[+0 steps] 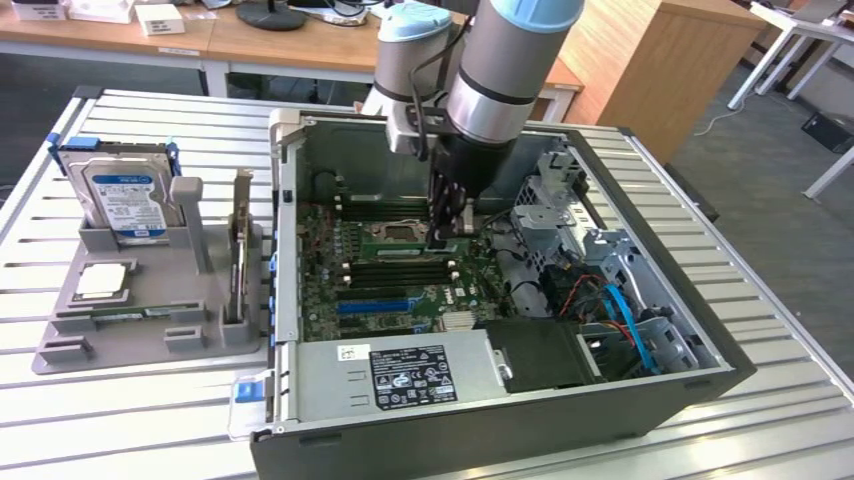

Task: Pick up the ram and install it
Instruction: 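Insert the ram into the slot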

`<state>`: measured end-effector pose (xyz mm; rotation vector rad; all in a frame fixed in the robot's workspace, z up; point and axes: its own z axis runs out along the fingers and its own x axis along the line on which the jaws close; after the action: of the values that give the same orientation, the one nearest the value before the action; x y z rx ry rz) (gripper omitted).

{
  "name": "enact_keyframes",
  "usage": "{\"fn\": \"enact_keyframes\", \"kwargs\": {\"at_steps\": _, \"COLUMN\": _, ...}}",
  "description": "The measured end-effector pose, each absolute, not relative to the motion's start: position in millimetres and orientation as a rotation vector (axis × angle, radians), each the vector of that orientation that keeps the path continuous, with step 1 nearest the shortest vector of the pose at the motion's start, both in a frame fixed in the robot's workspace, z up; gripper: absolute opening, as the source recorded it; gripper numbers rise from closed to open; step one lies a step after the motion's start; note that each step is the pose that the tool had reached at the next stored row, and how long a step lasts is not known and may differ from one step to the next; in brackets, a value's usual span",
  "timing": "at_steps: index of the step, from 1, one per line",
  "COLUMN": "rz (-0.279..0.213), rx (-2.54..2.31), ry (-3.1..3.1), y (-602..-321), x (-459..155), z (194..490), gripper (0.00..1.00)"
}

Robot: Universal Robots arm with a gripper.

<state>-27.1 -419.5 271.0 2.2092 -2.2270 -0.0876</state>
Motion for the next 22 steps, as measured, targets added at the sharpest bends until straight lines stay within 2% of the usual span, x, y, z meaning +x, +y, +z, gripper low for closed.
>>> {"fn": "enact_keyframes", "kwargs": {"at_steps": 22, "rz": -0.088, "rx": 2.209, "ry": -2.228, "y": -423.9, "x": -28.8, "z": 262.3, "gripper": 0.11}}
